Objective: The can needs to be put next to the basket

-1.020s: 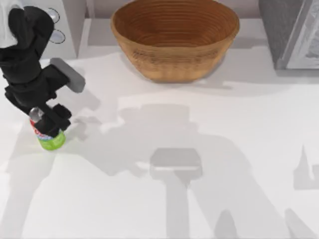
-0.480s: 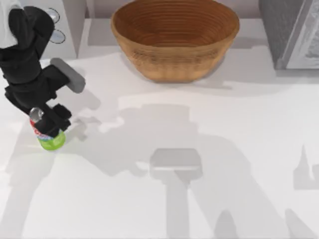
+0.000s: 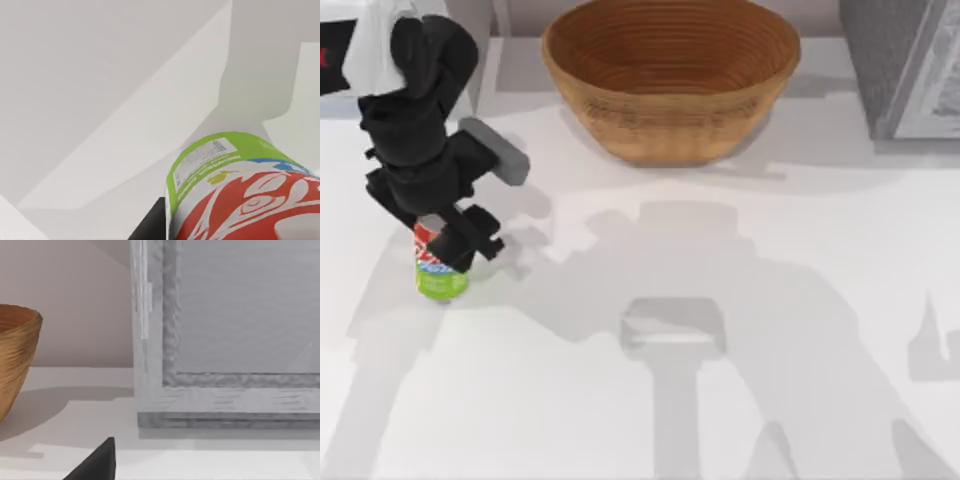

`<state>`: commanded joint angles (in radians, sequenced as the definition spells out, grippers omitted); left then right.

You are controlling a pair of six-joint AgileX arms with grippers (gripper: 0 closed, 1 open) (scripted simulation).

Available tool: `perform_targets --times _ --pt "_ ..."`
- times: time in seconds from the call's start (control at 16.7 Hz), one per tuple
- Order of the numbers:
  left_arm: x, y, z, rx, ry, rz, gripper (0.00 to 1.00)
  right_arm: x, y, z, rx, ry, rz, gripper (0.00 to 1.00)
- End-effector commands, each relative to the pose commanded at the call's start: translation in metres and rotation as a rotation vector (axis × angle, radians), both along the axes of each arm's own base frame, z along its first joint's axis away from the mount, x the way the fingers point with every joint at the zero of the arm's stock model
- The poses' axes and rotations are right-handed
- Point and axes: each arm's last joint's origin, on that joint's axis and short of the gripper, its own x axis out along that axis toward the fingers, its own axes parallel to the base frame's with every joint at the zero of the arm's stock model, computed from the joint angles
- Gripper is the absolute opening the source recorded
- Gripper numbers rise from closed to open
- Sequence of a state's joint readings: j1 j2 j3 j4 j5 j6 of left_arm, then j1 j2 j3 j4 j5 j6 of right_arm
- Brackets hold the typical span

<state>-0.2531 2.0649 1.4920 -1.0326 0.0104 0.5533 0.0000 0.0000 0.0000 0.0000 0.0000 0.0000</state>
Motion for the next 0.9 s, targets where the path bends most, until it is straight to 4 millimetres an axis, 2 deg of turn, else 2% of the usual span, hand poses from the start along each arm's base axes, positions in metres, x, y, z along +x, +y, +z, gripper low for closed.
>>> perform_targets --times 0.24,0.42,0.54,0.72,0.9 --pt "-0.001 -0.072 -0.019 0.021 0.071 0.064 0.0 0.0 0.0 0.0 0.0 0.0 0.0 1.0" --pt "-0.012 -0.129 -0.035 0.071 0.127 0.172 0.0 0.0 0.0 0.0 0.0 0.0 0.0 1.0" --pt "-0.02 -0.16 -0.04 0.111 0.144 0.282 0.0 0.0 0.0 0.0 0.0 0.0 0.0 1.0" --pt "-0.028 -0.197 -0.036 0.149 0.125 0.467 0.0 0.0 0.0 0.0 0.0 0.0 0.0 1.0" --pt "-0.028 -0.223 -0.012 0.117 0.057 0.625 0.0 0.0 0.0 0.0 0.0 0.0 0.0 1.0"
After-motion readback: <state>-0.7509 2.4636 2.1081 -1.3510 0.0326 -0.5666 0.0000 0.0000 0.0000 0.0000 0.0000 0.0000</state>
